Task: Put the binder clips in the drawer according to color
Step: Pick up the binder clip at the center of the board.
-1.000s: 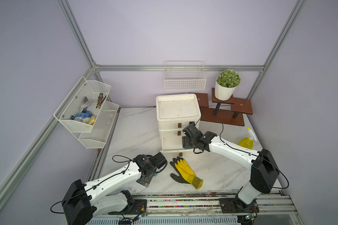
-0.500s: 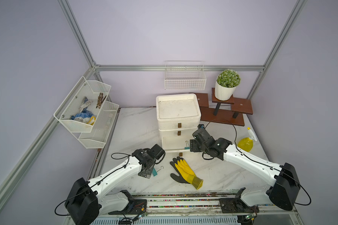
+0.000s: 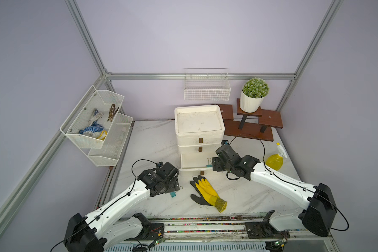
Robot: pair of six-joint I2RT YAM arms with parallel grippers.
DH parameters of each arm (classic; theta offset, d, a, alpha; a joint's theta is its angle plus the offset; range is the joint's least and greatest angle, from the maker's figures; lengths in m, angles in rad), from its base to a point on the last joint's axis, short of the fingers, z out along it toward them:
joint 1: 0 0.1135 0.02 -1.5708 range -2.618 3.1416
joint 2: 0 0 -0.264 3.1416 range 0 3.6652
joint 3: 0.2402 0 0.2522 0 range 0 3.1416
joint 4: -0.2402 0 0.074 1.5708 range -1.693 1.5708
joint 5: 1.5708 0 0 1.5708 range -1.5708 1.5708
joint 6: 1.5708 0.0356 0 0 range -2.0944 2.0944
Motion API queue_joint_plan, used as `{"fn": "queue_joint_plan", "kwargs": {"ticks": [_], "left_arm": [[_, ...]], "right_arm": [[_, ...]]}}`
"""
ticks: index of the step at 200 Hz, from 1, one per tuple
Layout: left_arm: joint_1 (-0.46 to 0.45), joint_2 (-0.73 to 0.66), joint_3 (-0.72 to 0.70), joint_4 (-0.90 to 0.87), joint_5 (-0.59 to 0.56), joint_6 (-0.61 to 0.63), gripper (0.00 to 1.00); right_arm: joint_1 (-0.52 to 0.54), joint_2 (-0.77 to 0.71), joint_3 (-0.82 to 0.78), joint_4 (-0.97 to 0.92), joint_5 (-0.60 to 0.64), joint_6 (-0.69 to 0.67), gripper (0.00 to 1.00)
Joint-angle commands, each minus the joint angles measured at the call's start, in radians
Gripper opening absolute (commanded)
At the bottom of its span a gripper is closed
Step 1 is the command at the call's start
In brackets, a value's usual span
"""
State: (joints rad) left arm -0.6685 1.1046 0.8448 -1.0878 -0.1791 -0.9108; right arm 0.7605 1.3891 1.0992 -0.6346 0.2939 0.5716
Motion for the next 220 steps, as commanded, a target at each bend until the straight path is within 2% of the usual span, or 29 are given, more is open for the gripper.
{"fn": "queue_joint_plan", "kwargs": {"ticks": [1,16,26,54,78,101,124,150,181,203,220], "left_arm": [[0.009,0.121,0.042,-0.082,0.110,0.052,1.00],[0.002,0.183,0.029,-0.062,0.143,-0.021,1.00],[-0.016,0.179,0.015,-0.034,0.119,-0.074,1.00],[-0.014,0.050,-0.039,0.064,0.069,-0.282,1.00],[-0.010,-0.061,-0.156,0.260,0.062,-0.456,0.94],[-0.006,-0.133,-0.269,0.344,0.027,-0.720,0.86],[-0.006,-0.196,-0.369,0.524,-0.007,-0.837,0.77],[-0.008,-0.119,-0.296,0.500,-0.021,-0.823,0.76],[-0.007,-0.018,-0.259,0.511,0.029,-0.783,0.78],[-0.012,0.002,-0.274,0.527,0.065,-0.801,0.78],[-0.025,-0.032,-0.262,0.453,0.021,-0.822,0.78]], "right_arm": [[0.007,-0.019,0.010,0.029,-0.016,0.012,0.78],[0.007,-0.022,-0.002,0.045,-0.020,0.014,0.78],[0.007,-0.019,-0.007,0.050,-0.025,0.014,0.78],[0.007,-0.009,-0.010,0.051,-0.036,0.010,0.78],[0.007,-0.012,-0.018,0.055,-0.035,0.005,0.78],[0.008,-0.014,-0.022,0.050,-0.033,0.002,0.78],[0.007,-0.015,-0.030,0.050,-0.034,0.004,0.78],[0.007,-0.016,-0.039,0.050,-0.036,0.009,0.78],[0.007,-0.013,-0.039,0.050,-0.030,0.016,0.78],[0.008,-0.012,-0.039,0.047,-0.027,0.015,0.78],[0.007,-0.010,-0.040,0.042,-0.017,0.020,0.78]]}}
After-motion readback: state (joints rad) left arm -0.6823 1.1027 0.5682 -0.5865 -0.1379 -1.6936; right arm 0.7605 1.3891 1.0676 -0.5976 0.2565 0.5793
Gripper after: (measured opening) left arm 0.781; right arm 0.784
